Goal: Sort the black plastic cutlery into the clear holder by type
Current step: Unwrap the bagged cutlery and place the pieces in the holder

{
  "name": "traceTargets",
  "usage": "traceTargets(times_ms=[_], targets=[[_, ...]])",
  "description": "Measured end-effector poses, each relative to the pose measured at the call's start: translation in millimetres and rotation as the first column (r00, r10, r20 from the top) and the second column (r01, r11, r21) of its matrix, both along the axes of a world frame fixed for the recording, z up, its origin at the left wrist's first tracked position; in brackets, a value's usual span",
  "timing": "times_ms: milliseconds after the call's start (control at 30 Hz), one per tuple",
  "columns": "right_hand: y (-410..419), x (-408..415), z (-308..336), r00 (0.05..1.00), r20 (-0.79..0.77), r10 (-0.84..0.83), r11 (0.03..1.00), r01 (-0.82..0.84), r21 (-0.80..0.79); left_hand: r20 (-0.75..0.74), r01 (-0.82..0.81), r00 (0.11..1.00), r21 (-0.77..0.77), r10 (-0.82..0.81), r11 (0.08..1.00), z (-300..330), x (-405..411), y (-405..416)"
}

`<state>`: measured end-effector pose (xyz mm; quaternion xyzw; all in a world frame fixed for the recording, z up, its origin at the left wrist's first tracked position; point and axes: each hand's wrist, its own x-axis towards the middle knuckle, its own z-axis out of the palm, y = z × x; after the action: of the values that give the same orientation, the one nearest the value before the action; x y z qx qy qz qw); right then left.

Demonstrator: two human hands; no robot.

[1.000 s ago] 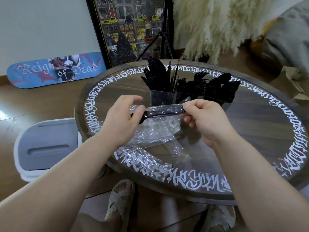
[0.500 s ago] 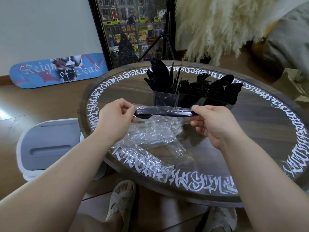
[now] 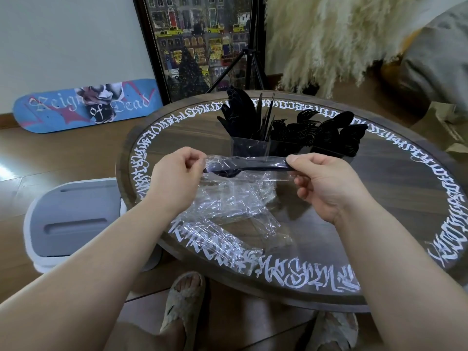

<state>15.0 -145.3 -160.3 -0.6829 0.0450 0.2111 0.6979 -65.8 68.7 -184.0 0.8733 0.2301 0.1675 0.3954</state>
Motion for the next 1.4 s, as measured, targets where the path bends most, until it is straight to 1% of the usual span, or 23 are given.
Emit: traceTargets(times_ms=[133, 233, 333, 400, 467, 500, 533, 600, 633, 733, 800, 867, 967, 1033, 1067, 1100, 1133, 1167, 1200, 1233, 1267, 1333, 1400], targets=[[-5, 3, 2, 1.000, -0.021, -0.022, 0.999, 0.023, 0.039, -0.036, -0.028, 0.999, 0.101, 0.032, 0.995, 0, 1, 0], [-13, 7, 3, 0.995, -0.025, -0.092, 0.994, 0.094, 0.052, -0.095, -0.075, 0.991, 0.161, 0.091, 0.984, -3, 0, 8], [-21, 8, 3, 0.989, -0.015, -0.144, 0.988, 0.144, 0.046, -0.206, -0.072, 0.969, 0.287, 0.135, 0.955, -8, -2, 17], [-24, 7, 2, 0.988, -0.004, -0.151, 0.988, 0.152, 0.022, -0.213, -0.046, 0.968, 0.365, 0.132, 0.930, -10, -3, 16], [-25, 6, 1, 0.989, 0.008, -0.151, 0.989, 0.151, -0.008, -0.137, 0.026, 0.990, 0.422, 0.036, 0.906, -8, -3, 7], [-25, 6, 0, 0.989, 0.013, -0.149, 0.989, 0.149, -0.017, -0.109, 0.108, 0.992, 0.446, -0.065, 0.888, -7, -2, 0], [-25, 6, -1, 0.989, 0.016, -0.145, 0.989, 0.145, -0.026, -0.119, 0.220, 0.975, 0.459, -0.186, 0.861, -7, -2, -8], [-24, 7, -3, 0.990, 0.029, -0.136, 0.989, 0.138, -0.053, -0.226, 0.439, 0.898, 0.435, -0.377, 0.786, -14, 0, -23], [-24, 7, -3, 0.990, 0.043, -0.133, 0.988, 0.136, -0.076, -0.295, 0.511, 0.858, 0.418, -0.420, 0.751, -19, 0, -28], [-29, 9, -4, 0.983, 0.109, -0.148, 0.979, 0.162, -0.128, -0.475, 0.609, 0.775, 0.380, -0.418, 0.697, -33, 3, -30], [-36, 11, -2, 0.971, 0.150, -0.188, 0.972, 0.206, -0.115, -0.529, 0.623, 0.750, 0.360, -0.397, 0.695, -38, 6, -27], [-46, 12, 4, 0.953, 0.178, -0.245, 0.963, 0.260, -0.066, -0.547, 0.630, 0.739, 0.356, -0.393, 0.690, -40, 9, -27], [-62, 12, 13, 0.924, 0.174, -0.342, 0.940, 0.333, 0.077, -0.594, 0.639, 0.717, 0.351, -0.365, 0.684, -40, 13, -31], [-69, 9, 16, 0.919, 0.151, -0.364, 0.927, 0.342, 0.151, -0.615, 0.629, 0.711, 0.339, -0.341, 0.700, -38, 16, -34], [-72, 7, 16, 0.923, 0.138, -0.358, 0.927, 0.333, 0.173, -0.602, 0.610, 0.727, 0.344, -0.331, 0.714, -38, 19, -37], [-73, 6, 16, 0.931, 0.123, -0.344, 0.930, 0.319, 0.182, -0.556, 0.578, 0.763, 0.360, -0.329, 0.733, -35, 20, -41], [-74, 5, 15, 0.940, 0.108, -0.323, 0.936, 0.301, 0.180, -0.480, 0.532, 0.811, 0.366, -0.335, 0.764, -31, 21, -48], [-75, 4, 14, 0.950, 0.094, -0.298, 0.944, 0.279, 0.175, -0.379, 0.471, 0.860, 0.333, -0.341, 0.817, -25, 23, -55], [-75, 3, 12, 0.959, 0.082, -0.270, 0.952, 0.253, 0.172, -0.276, 0.406, 0.900, 0.241, -0.339, 0.882, -17, 24, -63], [-76, 2, 11, 0.968, 0.075, -0.239, 0.960, 0.224, 0.170, -0.186, 0.353, 0.925, 0.093, -0.332, 0.931, -10, 24, -71], [-77, 2, 10, 0.975, 0.075, -0.207, 0.968, 0.193, 0.163, -0.107, 0.312, 0.942, -0.064, -0.317, 0.948, -4, 26, -78], [-79, 0, 7, 0.987, 0.088, -0.134, 0.985, 0.123, 0.121, 0.001, 0.249, 0.966, -0.275, -0.259, 0.928, 3, 31, -87], [-80, -2, 6, 0.994, 0.097, -0.048, 0.998, 0.043, 0.047, 0.067, 0.193, 0.981, -0.420, -0.182, 0.887, 6, 35, -91]])
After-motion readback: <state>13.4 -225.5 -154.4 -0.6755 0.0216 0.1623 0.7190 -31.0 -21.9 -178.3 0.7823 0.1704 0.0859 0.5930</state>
